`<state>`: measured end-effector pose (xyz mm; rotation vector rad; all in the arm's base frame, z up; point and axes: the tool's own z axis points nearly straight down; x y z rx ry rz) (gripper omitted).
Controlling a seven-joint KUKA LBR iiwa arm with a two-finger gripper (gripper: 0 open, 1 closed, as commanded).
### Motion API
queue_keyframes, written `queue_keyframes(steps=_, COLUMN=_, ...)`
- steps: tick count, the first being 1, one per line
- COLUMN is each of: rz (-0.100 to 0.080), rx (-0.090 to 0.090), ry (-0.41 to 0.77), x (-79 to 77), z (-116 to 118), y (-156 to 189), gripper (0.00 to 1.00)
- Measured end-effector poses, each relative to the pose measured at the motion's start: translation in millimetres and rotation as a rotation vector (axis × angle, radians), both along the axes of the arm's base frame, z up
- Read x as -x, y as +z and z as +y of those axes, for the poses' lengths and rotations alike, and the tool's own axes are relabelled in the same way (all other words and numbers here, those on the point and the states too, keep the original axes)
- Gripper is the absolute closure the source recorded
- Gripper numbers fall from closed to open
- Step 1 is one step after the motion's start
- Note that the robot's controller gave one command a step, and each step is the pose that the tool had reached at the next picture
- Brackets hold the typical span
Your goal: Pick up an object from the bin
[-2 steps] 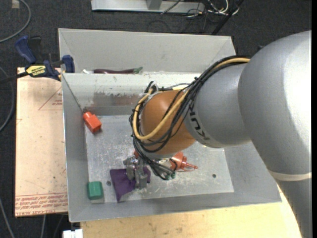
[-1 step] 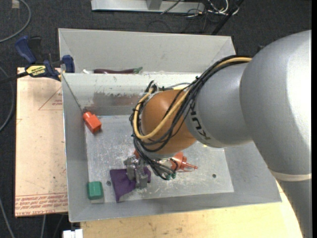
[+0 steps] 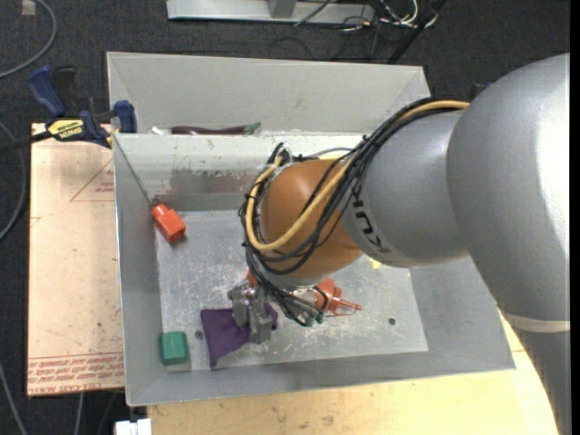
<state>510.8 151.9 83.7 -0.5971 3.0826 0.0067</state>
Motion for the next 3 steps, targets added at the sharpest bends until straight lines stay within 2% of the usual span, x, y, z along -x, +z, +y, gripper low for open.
queue_keyframes(steps=2, rz=0.003, rx=0.000, ry=-0.001, x=0.8, z=0, y=24, gripper=1.00)
queue_keyframes(steps=3, rz=-0.001, rx=-0.001, ry=-0.001, x=0.0, z=1, y=40, gripper=1.00)
